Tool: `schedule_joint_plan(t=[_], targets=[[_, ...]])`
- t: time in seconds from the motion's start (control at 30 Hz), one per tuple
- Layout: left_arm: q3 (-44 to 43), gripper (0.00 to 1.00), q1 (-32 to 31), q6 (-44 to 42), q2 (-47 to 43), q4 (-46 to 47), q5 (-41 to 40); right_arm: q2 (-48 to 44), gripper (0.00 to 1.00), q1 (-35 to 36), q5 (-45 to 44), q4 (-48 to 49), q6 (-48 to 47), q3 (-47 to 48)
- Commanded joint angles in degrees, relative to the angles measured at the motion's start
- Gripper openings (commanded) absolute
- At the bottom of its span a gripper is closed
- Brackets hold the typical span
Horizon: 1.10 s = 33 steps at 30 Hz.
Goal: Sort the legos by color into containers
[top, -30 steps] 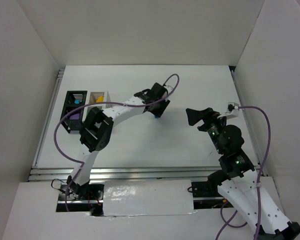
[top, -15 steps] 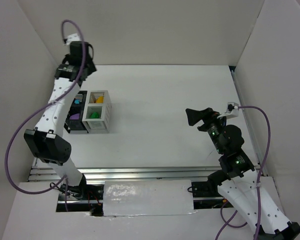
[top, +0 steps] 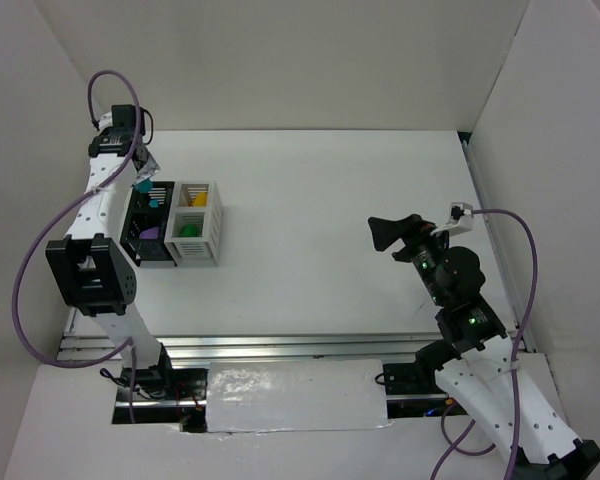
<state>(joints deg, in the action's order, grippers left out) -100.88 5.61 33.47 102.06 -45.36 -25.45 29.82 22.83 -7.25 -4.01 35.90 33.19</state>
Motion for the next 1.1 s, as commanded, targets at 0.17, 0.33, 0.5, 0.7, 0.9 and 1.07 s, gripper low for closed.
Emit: schedule_joint_plan(t=[0.17, 0.33, 0.5, 0.7, 0.9, 1.07], targets=[[0.86, 0.2, 0.99, 1.68, -0.28, 1.95, 2.78, 0.68, 1.0, -0.33, 0.92, 2.69, -1.1, -0.23], [1.56, 0.4, 0.99, 1.77, -0.72, 1.59, 4.01, 1.02, 1.0, -0.33, 1.0, 2.61, -1.1, -0.23], [3.67, 0.78, 0.64, 2.47, -2.65, 2.3, 4.89, 1.11, 1.0, -0.33, 1.18, 3.04, -0.83, -0.41], [3.59, 0.85, -0.33, 2.91, -3.45, 1.43, 3.13, 1.29, 1.0, -0.33, 1.36, 2.96, -0.74, -0.41], [3.76, 0.87, -1.04, 1.86, -7.22, 0.89, 2.51, 2.08, 1.0, -0.33, 1.8, 2.6, -1.89, 0.38], [6.29, 1.0, -1.56, -1.48, -15.73, -0.96, 4.18, 3.31, 1.0, -0.33, 4.34, -1.6, -3.73, 4.85]])
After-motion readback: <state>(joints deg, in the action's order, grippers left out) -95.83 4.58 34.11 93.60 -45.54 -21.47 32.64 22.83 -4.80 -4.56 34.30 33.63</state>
